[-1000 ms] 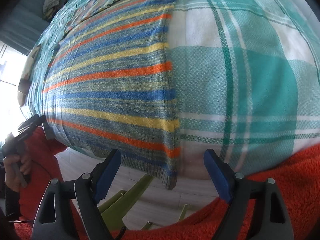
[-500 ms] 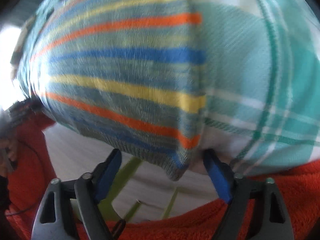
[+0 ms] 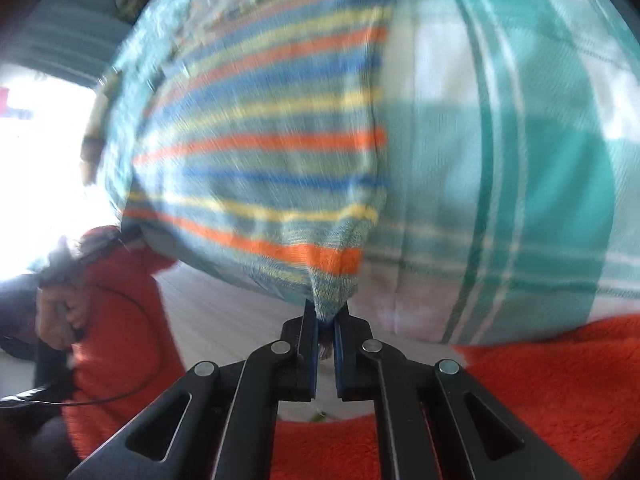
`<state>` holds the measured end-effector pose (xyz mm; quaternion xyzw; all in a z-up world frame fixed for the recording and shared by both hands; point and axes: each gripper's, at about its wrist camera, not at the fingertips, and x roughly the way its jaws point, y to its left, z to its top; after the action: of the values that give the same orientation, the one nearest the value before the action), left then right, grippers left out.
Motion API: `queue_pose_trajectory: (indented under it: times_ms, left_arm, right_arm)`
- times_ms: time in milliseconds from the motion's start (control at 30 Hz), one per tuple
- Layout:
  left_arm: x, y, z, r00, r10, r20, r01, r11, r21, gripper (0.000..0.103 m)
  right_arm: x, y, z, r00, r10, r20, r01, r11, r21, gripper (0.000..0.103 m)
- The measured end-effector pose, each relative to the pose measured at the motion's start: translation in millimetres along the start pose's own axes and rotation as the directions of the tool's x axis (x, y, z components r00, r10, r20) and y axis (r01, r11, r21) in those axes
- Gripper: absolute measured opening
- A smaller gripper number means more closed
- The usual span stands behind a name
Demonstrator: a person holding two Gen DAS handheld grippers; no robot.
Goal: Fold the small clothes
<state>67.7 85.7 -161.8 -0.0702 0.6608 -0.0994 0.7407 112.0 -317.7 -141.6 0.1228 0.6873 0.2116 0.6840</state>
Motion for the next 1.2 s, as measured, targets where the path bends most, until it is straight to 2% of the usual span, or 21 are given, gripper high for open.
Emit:
queue_pose_trajectory:
  times_ms: [167, 300, 367, 533, 567, 700, 767, 800, 833, 867, 900, 933, 1000, 1033, 1067, 1133, 1200]
  left_arm:
    - [-35, 14, 55, 0.992, -0.078, 0.098, 0.08, 0.997, -0.019, 0.005]
    - [-54, 19, 120, 0.979, -0.086, 0.185, 0.089, 0.996, -0.009, 0.004]
    - [-56, 20, 158, 0.973, -0.082, 0.214, 0.085, 0.996, -0.008, 0.004]
    - [-37, 23, 253, 0.97, -0.072, 0.232, 0.077, 0.997, -0.01, 0.004]
    - [-30, 24, 276, 0.971, -0.073, 0.226, 0.078, 0.997, -0.01, 0.004]
    - [-4, 31, 331, 0.975, -0.075, 0.209, 0.082, 0.996, -0.026, 0.005]
    - [13, 34, 359, 0.976, -0.062, 0.209, 0.073, 0.996, -0.045, 0.009]
    - [19, 37, 372, 0.972, -0.043, 0.23, 0.059, 0.996, -0.062, 0.012]
    - [22, 41, 382, 0.97, -0.022, 0.244, 0.043, 0.996, -0.082, 0.021]
    - [23, 46, 390, 0.965, 0.0, 0.261, 0.03, 0.993, -0.111, 0.036]
    - [20, 53, 393, 0.957, 0.009, 0.29, 0.036, 0.988, -0.15, 0.042]
    - [15, 58, 392, 0.948, -0.001, 0.318, 0.059, 0.983, -0.174, 0.049]
    - [3, 67, 380, 0.932, -0.052, 0.359, 0.124, 0.976, -0.18, 0.054]
    - [-1, 68, 371, 0.93, -0.059, 0.363, 0.127, 0.978, -0.167, 0.056]
    - [-5, 67, 359, 0.931, -0.054, 0.362, 0.113, 0.983, -0.144, 0.06]
    - [-8, 62, 323, 0.941, -0.024, 0.338, 0.055, 0.995, -0.082, 0.063]
    - [-5, 59, 293, 0.951, -0.028, 0.309, 0.045, 0.998, -0.05, 0.065]
  right_arm:
    - [-35, -6, 37, 0.988, 0.106, 0.111, -0.11, 0.994, 0.029, 0.006]
    - [-58, -15, 82, 0.971, 0.139, 0.195, -0.152, 0.987, 0.057, 0.006]
    - [-69, -23, 113, 0.954, 0.156, 0.254, -0.18, 0.981, 0.071, 0.006]
    - [-73, -33, 201, 0.926, 0.172, 0.336, -0.215, 0.972, 0.095, 0.006]
    - [-70, -37, 220, 0.925, 0.171, 0.341, -0.216, 0.971, 0.1, 0.006]
    - [-57, -53, 289, 0.925, 0.139, 0.354, -0.194, 0.973, 0.124, 0.006]
    - [-49, -69, 315, 0.921, 0.147, 0.36, -0.204, 0.971, 0.126, 0.006]
    - [-40, -76, 334, 0.904, 0.175, 0.389, -0.238, 0.964, 0.119, 0.008]
    - [-36, -79, 345, 0.884, 0.179, 0.431, -0.248, 0.963, 0.109, 0.012]
    - [-33, -82, 354, 0.864, 0.159, 0.478, -0.235, 0.967, 0.103, 0.024]
    - [-31, -86, 359, 0.841, 0.136, 0.523, -0.221, 0.97, 0.104, 0.03]
    - [-29, -88, 360, 0.832, 0.131, 0.539, -0.222, 0.969, 0.107, 0.033]
    - [-34, -86, 356, 0.811, 0.126, 0.571, -0.219, 0.971, 0.097, 0.033]
    - [-39, -83, 351, 0.806, 0.121, 0.579, -0.202, 0.976, 0.077, 0.033]
    - [-43, -77, 345, 0.808, 0.109, 0.579, -0.168, 0.985, 0.049, 0.033]
    - [-48, -63, 334, 0.828, 0.081, 0.555, -0.081, 0.996, -0.024, 0.033]
    - [-52, -53, 313, 0.854, 0.041, 0.518, -0.001, 0.997, -0.078, 0.033]
